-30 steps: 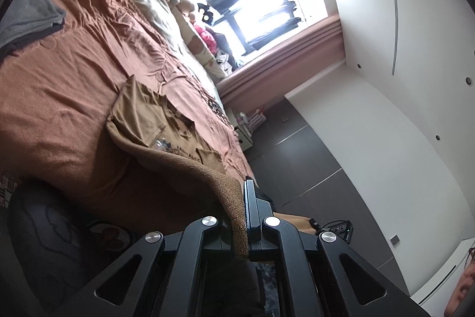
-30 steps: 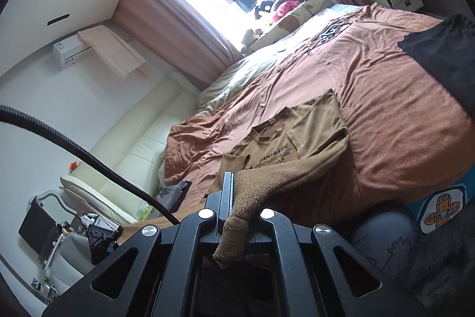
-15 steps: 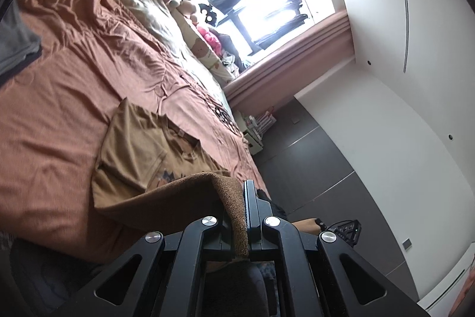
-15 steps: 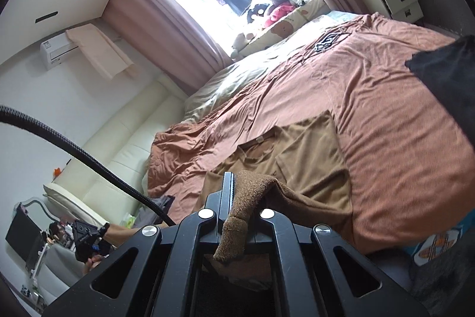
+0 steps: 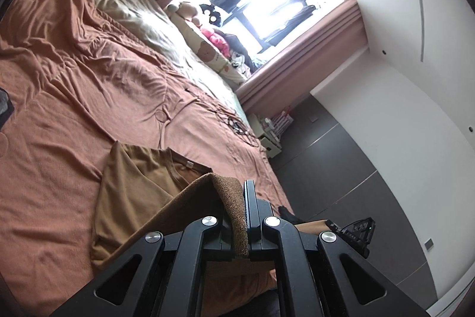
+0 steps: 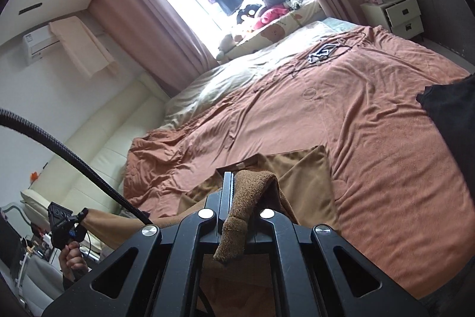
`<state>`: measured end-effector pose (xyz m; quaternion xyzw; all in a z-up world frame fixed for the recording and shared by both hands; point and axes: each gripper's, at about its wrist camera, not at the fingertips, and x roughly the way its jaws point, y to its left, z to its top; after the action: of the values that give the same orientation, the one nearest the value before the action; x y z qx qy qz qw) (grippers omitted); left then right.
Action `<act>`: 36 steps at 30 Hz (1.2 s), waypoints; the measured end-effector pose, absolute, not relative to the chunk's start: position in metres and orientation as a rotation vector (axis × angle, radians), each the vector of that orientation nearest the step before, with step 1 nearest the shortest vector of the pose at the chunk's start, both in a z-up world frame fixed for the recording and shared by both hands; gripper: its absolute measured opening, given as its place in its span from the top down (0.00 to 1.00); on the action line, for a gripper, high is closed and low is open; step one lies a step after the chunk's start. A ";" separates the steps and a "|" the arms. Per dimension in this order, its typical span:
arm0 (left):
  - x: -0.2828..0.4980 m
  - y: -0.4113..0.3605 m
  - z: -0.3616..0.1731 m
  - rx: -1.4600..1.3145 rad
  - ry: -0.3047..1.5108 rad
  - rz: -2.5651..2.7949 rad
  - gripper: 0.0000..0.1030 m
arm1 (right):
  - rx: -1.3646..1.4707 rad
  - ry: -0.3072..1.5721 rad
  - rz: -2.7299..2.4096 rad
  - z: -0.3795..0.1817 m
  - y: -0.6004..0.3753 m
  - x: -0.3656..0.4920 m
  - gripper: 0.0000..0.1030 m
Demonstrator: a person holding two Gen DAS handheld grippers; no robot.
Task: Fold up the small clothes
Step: 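Lift the hem with both tools and fold it toward the collar, then lay the folded hem near the collar and open both tools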
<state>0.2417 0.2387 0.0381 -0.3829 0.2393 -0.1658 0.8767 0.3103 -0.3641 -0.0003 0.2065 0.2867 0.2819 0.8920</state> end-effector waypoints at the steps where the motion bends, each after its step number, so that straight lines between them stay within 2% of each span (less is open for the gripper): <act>1: 0.248 0.239 0.035 -0.796 0.509 -0.336 0.96 | 0.424 0.606 0.578 -0.003 -0.361 0.318 1.00; 13: 0.336 0.254 -0.039 -0.829 0.678 -0.191 0.96 | 0.397 0.763 0.505 -0.039 -0.318 0.409 1.00; 27: 0.413 0.271 -0.068 -0.756 0.773 -0.056 0.96 | 0.350 0.843 0.433 -0.065 -0.276 0.497 1.00; 36: 0.453 0.273 -0.120 -0.735 0.897 0.023 0.96 | 0.369 0.923 0.360 -0.104 -0.259 0.538 1.00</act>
<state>0.4529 0.2731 -0.1201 -0.3471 0.4239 0.0109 0.8365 0.5383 -0.2590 -0.1036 0.1761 0.4402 0.1718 0.8635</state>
